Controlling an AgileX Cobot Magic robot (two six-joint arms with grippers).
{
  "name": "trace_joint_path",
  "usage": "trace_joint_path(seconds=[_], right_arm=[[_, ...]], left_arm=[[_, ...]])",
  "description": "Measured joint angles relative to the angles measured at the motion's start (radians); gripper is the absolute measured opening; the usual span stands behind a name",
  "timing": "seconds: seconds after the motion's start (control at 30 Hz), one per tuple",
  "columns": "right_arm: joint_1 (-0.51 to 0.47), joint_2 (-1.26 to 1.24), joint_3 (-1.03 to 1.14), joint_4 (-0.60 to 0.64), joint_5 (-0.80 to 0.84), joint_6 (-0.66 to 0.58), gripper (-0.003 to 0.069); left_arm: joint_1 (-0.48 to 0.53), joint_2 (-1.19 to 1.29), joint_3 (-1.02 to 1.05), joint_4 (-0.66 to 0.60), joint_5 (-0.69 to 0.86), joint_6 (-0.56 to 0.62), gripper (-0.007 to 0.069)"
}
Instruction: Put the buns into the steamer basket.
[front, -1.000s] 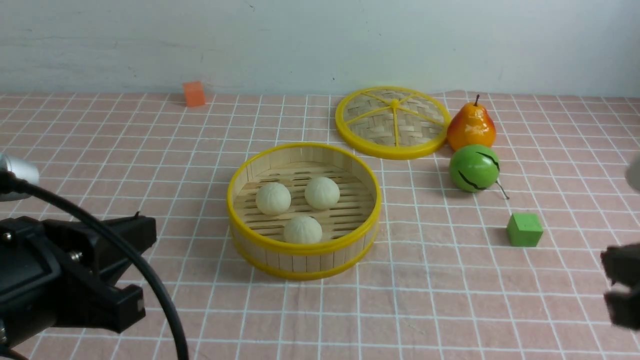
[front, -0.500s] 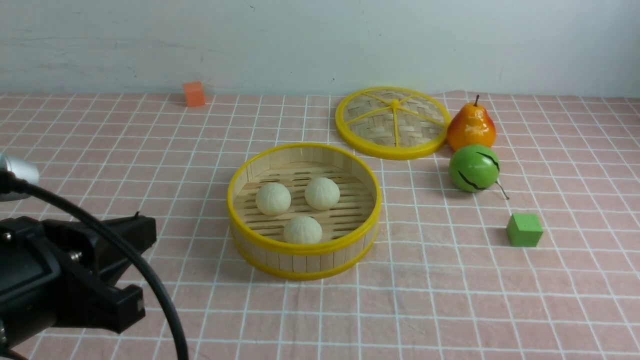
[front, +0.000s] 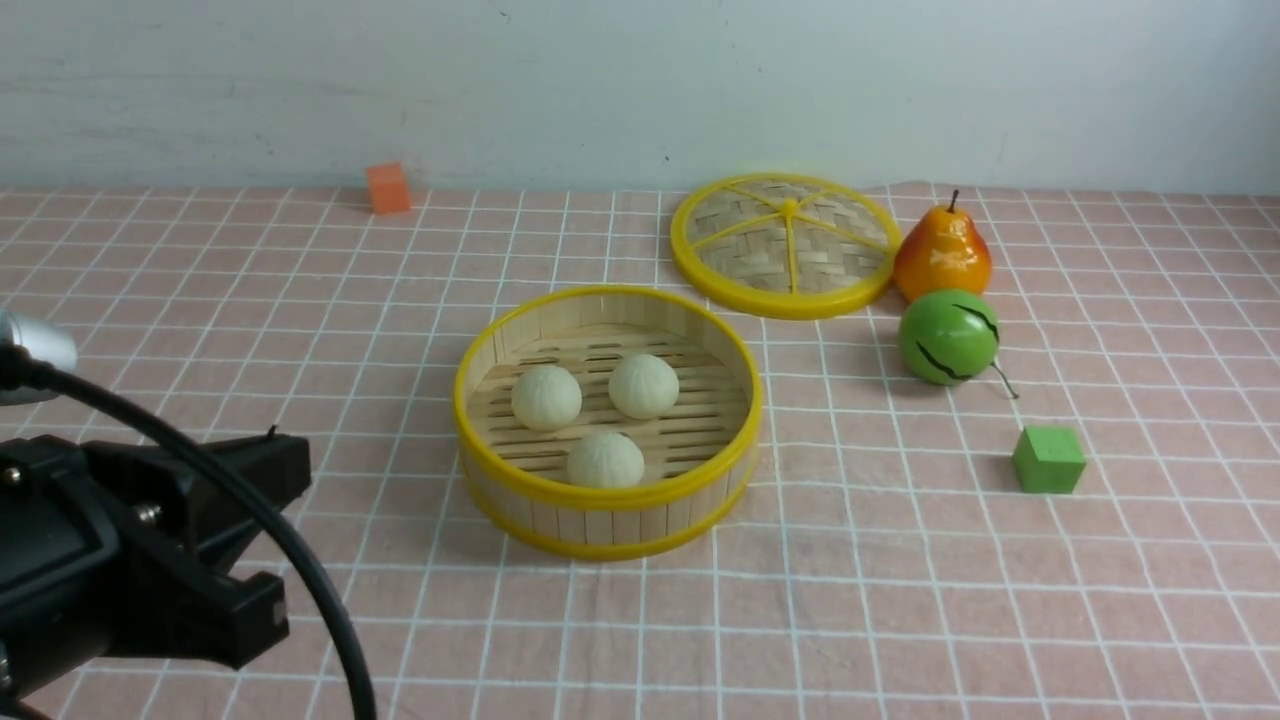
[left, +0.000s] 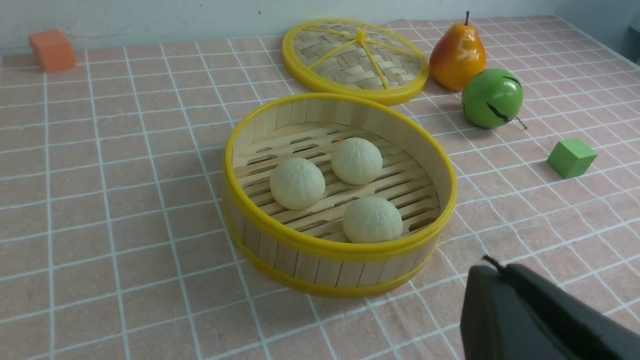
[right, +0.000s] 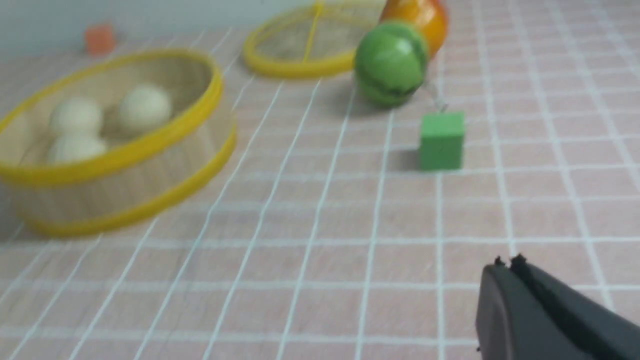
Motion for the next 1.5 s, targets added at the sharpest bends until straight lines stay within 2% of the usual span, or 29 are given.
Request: trace_joint_path(seconds=[0.07,0.1,0.13,0.17,0.23,0.3,1.0,1.17,1.33,1.37,1.5], right_arm=[[-0.055,-0.012,0.001,0.085,0.028,-0.103,-0.0018],[-0.076,-0.013,0.001,0.139,0.048,-0.199,-0.0018],[-0.078,-0.013,0.001,0.145,0.056,-0.213,-0.0018],[-0.086,-0.013,0.001,0.203,0.084,-0.303,-0.0018],[-0.09,-0.013,-0.001,0.255,0.133,-0.399,-0.0018],[-0.09,-0.013,-0.004,0.275,0.153,-0.441,-0.0018],[-0.09,-0.013,-0.007,0.291,0.166,-0.462,0.0],[-0.09,-0.013,-0.007,0.289,0.166,-0.463,0.0003],[-0.09,-0.013,-0.007,0.293,0.167,-0.463,0.0008],[-0.09,-0.013,-0.007,0.293,0.167,-0.463,0.0011],[-0.09,-0.013,-0.007,0.293,0.167,-0.463,0.0015]], left_arm=[[0.0,0.002,0.0,0.0,0.002,0.0,0.0],[0.0,0.003,0.0,0.0,0.004,0.0,0.0],[0.0,0.003,0.0,0.0,0.004,0.0,0.0],[0.0,0.008,0.0,0.0,0.007,0.0,0.0],[0.0,0.014,0.0,0.0,0.007,0.0,0.0001],[0.0,0.018,0.0,0.0,0.009,0.0,0.0004],[0.0,0.072,0.0,0.0,0.02,0.0,0.002],[0.013,-0.053,0.108,0.026,0.009,0.02,0.0021],[0.113,-0.323,0.249,0.029,-0.001,0.025,0.002],[0.192,-0.449,0.319,0.018,-0.022,0.022,0.0004],[0.323,-0.638,0.429,0.011,-0.044,0.021,-0.0013]])
